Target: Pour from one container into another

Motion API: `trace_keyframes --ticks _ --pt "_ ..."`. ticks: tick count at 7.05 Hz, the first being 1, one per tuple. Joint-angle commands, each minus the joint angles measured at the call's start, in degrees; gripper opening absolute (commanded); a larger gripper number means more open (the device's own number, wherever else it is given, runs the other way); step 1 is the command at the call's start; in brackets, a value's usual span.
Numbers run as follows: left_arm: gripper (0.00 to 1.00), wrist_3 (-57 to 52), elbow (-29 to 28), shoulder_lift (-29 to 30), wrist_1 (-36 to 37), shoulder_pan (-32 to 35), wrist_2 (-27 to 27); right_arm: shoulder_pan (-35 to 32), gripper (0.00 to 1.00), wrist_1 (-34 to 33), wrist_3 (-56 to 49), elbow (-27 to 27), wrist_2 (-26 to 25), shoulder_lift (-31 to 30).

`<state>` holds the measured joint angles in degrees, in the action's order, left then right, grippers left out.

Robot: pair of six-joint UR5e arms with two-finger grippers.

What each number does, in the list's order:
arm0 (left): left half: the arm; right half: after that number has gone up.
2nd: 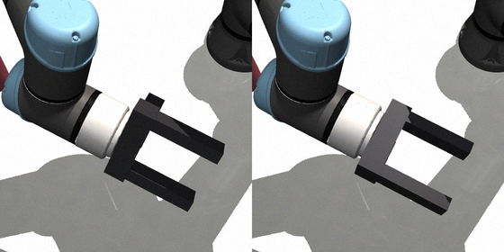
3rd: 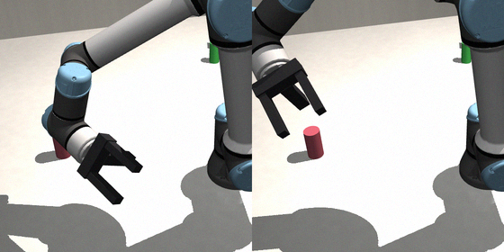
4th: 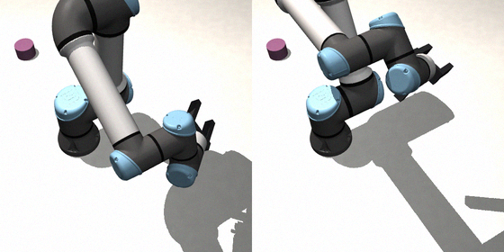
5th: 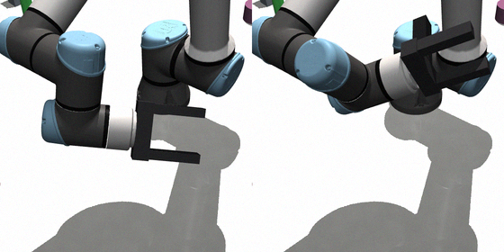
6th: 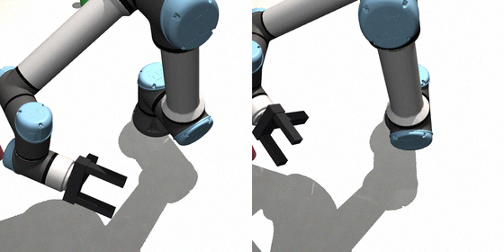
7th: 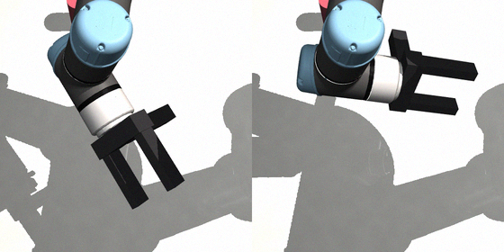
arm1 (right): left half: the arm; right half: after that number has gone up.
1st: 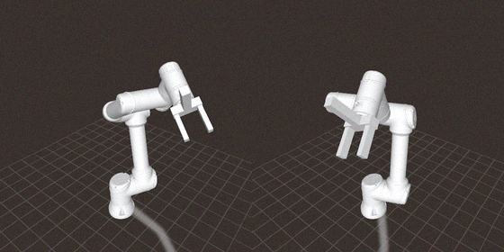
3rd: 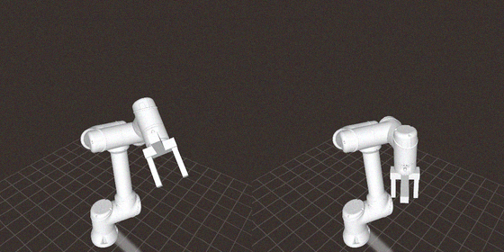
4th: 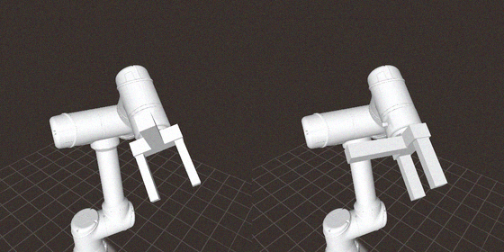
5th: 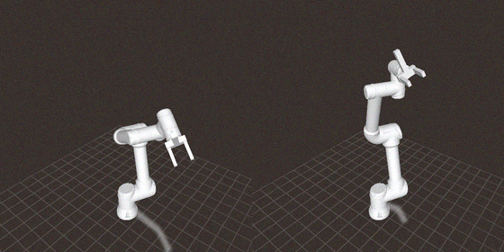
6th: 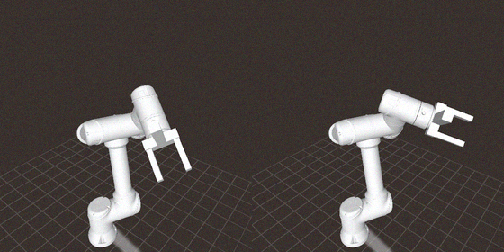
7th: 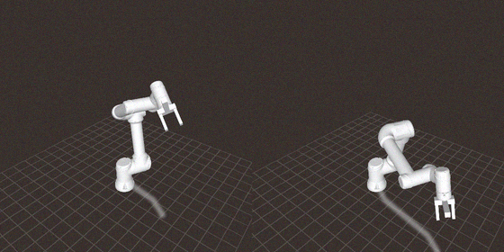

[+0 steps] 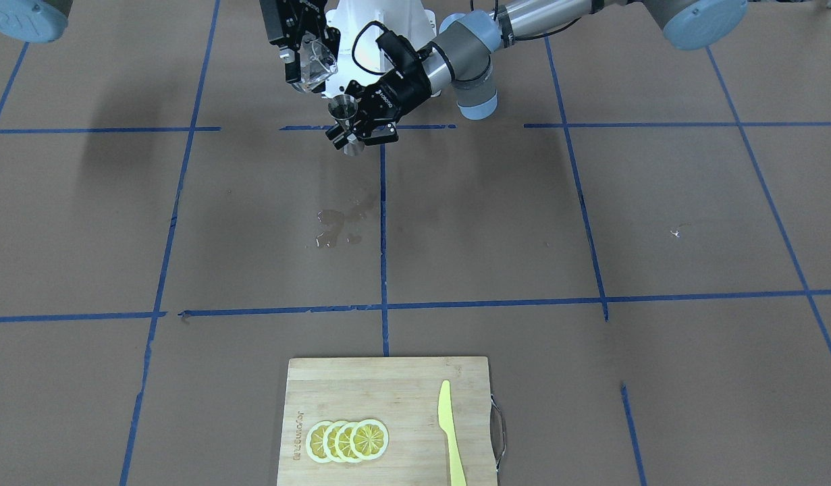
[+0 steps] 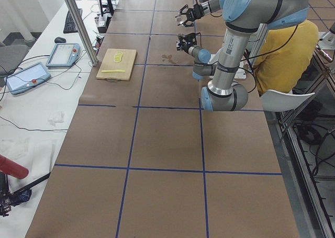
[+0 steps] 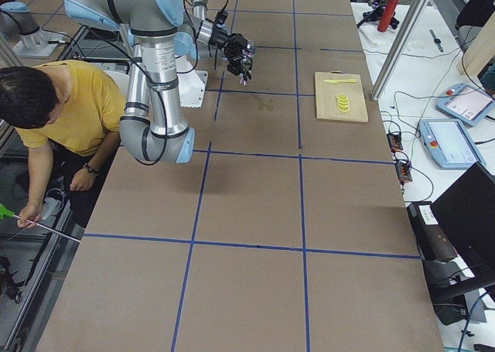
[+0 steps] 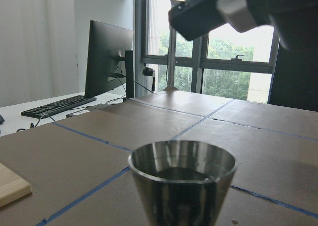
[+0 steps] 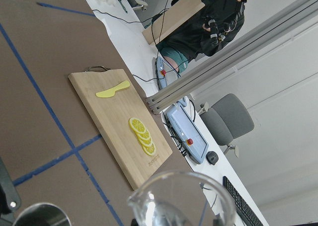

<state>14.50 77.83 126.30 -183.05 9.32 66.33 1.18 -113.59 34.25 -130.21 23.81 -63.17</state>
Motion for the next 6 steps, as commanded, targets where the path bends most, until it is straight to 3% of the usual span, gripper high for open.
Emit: trace_keyframes --ticks 1,3,6 --pt "0.0 0.0 0.1 0.0 0.0 0.0 -0.1 0.1 0.0 3.8 3.6 0.2 0.1 0.0" --pt "0.0 0.3 0.5 -0.2 0.0 0.0 -0.4 -0.2 0.0 12.6 3.8 0.2 0.2 -0.9" --pt "0.0 0.4 1.8 -3.1 -0.2 0.0 -12.6 -1.0 0.0 14.0 13.5 -2.0 2.0 -2.8"
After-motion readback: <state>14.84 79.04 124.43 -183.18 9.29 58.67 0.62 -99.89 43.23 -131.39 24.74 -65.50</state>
